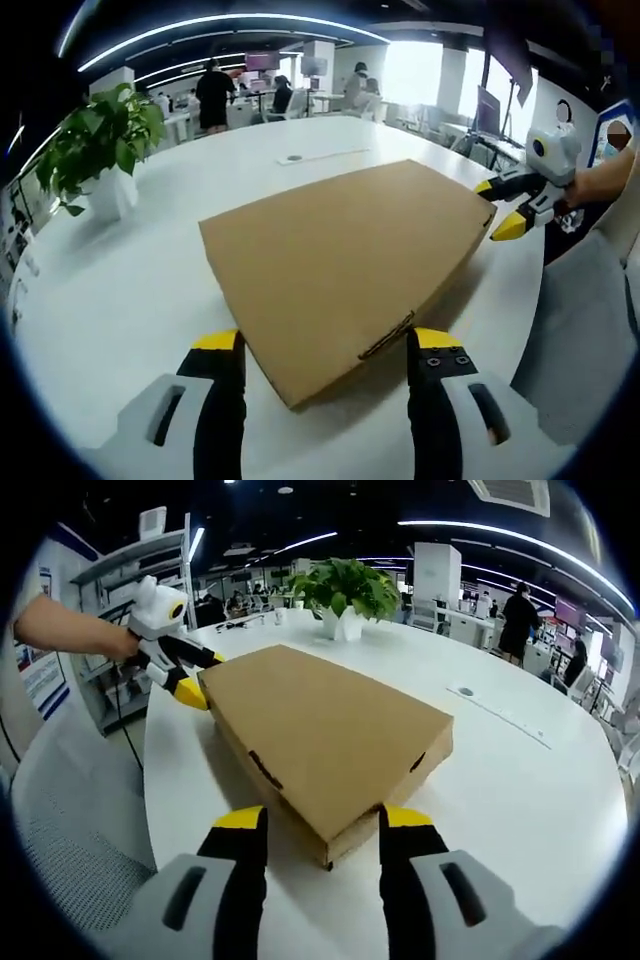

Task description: Operate the shoe box by opening the lid, removing the specified soft item, and placing it in the target area until the item is outside and the box remains undamaged.

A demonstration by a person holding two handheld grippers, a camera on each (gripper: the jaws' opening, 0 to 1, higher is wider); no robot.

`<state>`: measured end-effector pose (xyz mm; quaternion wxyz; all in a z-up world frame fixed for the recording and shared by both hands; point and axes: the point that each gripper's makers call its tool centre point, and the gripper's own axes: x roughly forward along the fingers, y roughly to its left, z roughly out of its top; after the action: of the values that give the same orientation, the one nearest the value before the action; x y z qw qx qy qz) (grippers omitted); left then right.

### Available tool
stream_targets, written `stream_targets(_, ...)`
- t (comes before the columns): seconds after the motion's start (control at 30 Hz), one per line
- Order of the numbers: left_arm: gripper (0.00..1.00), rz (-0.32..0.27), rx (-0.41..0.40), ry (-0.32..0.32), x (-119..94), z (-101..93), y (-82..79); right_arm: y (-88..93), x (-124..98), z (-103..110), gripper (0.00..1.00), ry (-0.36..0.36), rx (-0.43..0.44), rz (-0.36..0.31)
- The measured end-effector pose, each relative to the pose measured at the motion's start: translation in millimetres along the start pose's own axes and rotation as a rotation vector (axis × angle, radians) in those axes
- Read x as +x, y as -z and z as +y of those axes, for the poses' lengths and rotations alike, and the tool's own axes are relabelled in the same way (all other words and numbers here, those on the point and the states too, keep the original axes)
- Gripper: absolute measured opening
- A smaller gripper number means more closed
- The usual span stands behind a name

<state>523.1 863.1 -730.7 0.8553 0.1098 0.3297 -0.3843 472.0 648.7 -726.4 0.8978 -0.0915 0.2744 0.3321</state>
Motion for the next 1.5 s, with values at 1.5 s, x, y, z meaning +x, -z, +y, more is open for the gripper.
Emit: stream_targets(1.5, 0.72, -0.039, -0.073, 0.014, -33.3, -0.3, 2.4, -24.2, -7.2, 33.2, 0.42, -0.011, 0.073, -0.074)
